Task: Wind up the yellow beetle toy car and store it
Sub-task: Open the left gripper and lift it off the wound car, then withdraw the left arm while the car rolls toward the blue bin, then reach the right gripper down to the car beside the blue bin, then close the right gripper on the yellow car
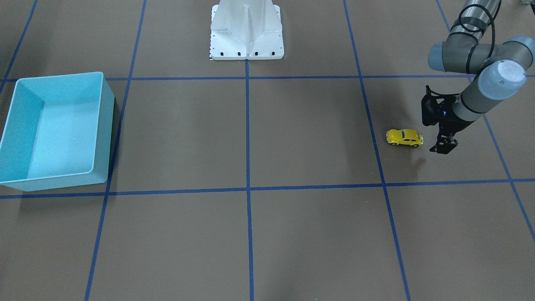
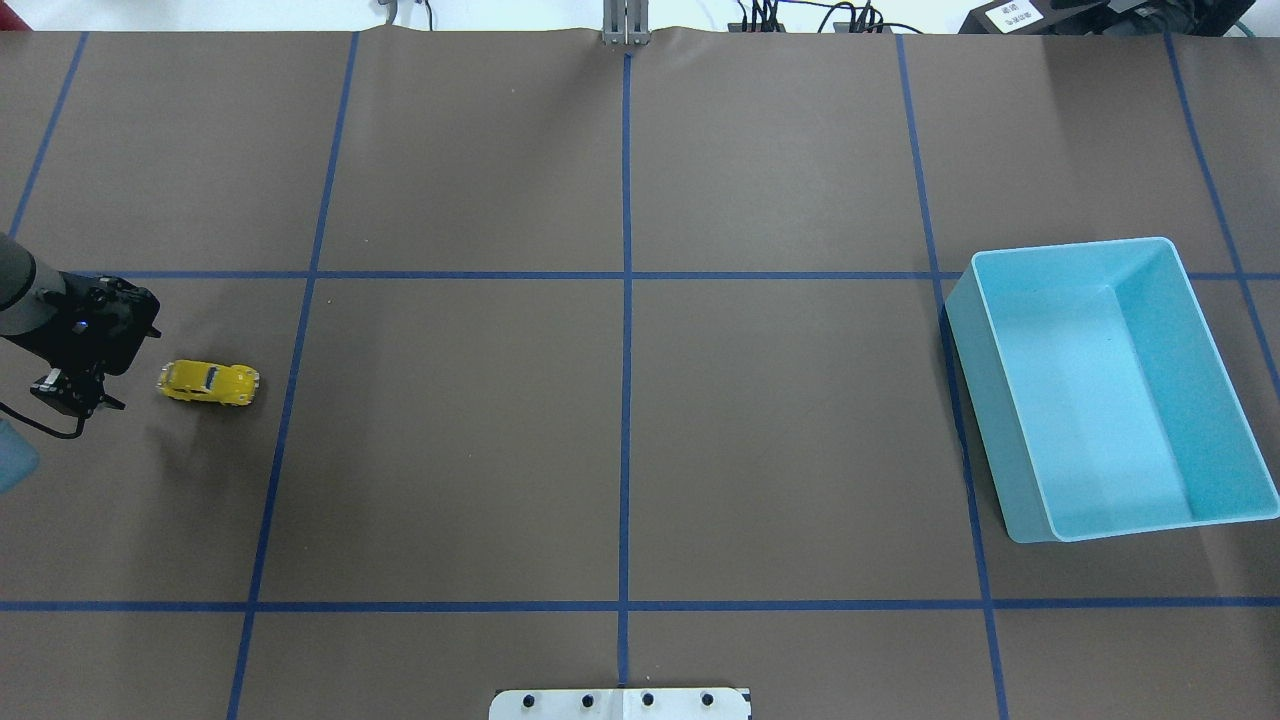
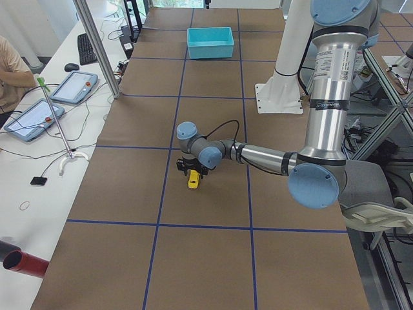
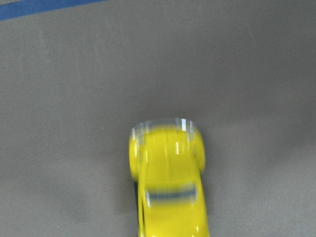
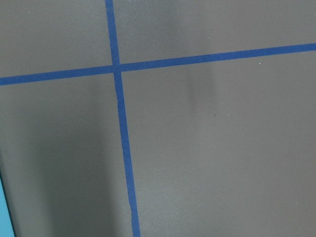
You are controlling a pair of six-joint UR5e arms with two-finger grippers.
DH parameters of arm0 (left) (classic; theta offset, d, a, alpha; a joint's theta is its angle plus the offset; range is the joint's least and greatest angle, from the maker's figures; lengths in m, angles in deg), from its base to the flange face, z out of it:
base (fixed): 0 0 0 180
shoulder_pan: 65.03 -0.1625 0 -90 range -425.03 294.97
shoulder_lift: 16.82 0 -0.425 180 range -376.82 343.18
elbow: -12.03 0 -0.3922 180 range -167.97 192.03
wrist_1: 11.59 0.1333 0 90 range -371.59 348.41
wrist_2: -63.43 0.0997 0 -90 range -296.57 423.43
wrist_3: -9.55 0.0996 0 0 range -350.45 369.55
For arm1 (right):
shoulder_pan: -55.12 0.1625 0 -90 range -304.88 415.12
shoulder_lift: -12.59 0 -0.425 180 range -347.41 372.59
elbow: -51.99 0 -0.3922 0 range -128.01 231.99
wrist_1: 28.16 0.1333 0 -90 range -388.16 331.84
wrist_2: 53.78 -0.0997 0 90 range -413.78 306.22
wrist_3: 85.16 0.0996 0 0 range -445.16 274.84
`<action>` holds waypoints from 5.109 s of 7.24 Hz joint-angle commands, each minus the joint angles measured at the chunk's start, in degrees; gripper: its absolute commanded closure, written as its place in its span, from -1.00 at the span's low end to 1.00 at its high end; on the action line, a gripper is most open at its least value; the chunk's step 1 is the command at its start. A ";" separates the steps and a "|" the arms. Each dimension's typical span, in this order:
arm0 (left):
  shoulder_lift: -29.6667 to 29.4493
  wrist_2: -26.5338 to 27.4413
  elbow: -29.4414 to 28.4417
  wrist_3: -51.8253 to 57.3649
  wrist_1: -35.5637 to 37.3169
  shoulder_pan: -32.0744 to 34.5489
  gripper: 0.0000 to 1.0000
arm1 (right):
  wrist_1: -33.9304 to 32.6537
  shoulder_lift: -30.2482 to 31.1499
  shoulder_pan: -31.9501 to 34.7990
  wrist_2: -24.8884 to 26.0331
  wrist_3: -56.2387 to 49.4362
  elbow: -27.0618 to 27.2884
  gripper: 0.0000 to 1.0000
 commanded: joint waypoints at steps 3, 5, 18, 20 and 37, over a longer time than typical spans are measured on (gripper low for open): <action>-0.10 0.00 0.10 -0.37 0.35 1.96 -1.00 | 0.00 0.00 0.01 -0.05 0.00 0.03 -1.00; -0.88 0.18 0.80 -5.86 3.58 4.94 -1.00 | -0.17 0.00 0.01 -0.05 0.00 0.03 -1.00; -0.98 -3.69 -2.98 -56.21 12.22 29.89 -1.00 | -15.03 -17.48 -16.90 -0.41 1.85 28.10 -1.00; -1.50 -7.90 -2.54 -55.75 20.09 33.50 -1.00 | -15.12 -20.04 -28.15 0.03 -1.21 33.07 -1.00; 3.86 -15.73 -2.01 -44.32 20.83 34.75 -1.00 | 17.05 -10.20 -53.42 15.41 -27.68 12.96 -1.00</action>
